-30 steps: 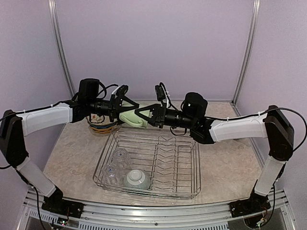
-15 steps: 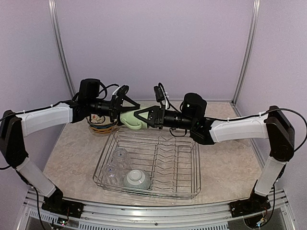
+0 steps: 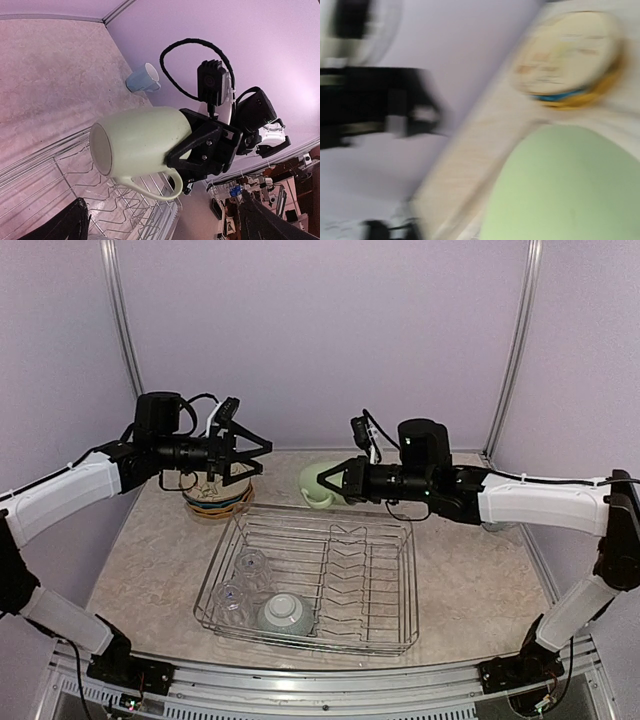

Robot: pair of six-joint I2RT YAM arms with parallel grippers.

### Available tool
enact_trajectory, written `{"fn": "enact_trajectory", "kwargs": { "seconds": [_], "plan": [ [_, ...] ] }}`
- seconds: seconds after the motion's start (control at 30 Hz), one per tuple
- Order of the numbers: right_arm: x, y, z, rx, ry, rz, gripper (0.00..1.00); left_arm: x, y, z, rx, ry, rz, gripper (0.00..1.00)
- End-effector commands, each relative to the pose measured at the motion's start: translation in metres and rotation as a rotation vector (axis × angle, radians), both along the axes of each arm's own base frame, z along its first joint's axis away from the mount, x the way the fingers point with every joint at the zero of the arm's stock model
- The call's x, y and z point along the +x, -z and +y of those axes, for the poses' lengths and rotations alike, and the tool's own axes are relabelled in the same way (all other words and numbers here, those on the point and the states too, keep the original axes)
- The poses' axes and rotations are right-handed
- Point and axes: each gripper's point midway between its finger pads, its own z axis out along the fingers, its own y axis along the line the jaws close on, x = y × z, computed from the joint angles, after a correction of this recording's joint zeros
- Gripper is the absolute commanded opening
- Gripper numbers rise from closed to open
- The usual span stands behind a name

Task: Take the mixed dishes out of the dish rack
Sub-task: Pass from the left arm to the right, then place the cup at the center of the board.

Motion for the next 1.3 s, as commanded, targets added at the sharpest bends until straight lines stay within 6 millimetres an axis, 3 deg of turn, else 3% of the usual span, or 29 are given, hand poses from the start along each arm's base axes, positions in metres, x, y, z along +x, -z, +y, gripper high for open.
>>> {"fn": "enact_trajectory", "kwargs": {
  "seconds": [0.0,0.23,0.4,0.67,0.83,1.27],
  "plan": [
    [0.019,-0.019,-0.046,-0.217,0.189,-0.115,0.00,0.002,-0.005,0.005,0.025,-0.028,-0.036,0.99],
    [0.030,-0.031,-0.115,-0.458,0.419,-0.165,0.00,0.003,0.000,0.002,0.029,-0.018,-0.015,0.99],
    [0.037,-0.024,-0.170,-0.618,0.567,-0.133,0.00,0.002,0.003,-0.003,0.039,-0.007,-0.010,0.99],
    [0.050,0.011,-0.253,-0.785,0.698,0.012,0.00,-0.002,0.010,-0.011,0.053,0.014,0.006,0.99],
    [0.066,0.056,-0.289,-0.854,0.625,0.143,0.00,-0.003,0.012,-0.014,0.060,0.022,0.010,0.99],
    [0.112,0.131,-0.319,-1.065,0.430,0.291,0.00,-0.007,0.017,-0.021,0.081,0.041,0.016,0.99]
  ]
}}
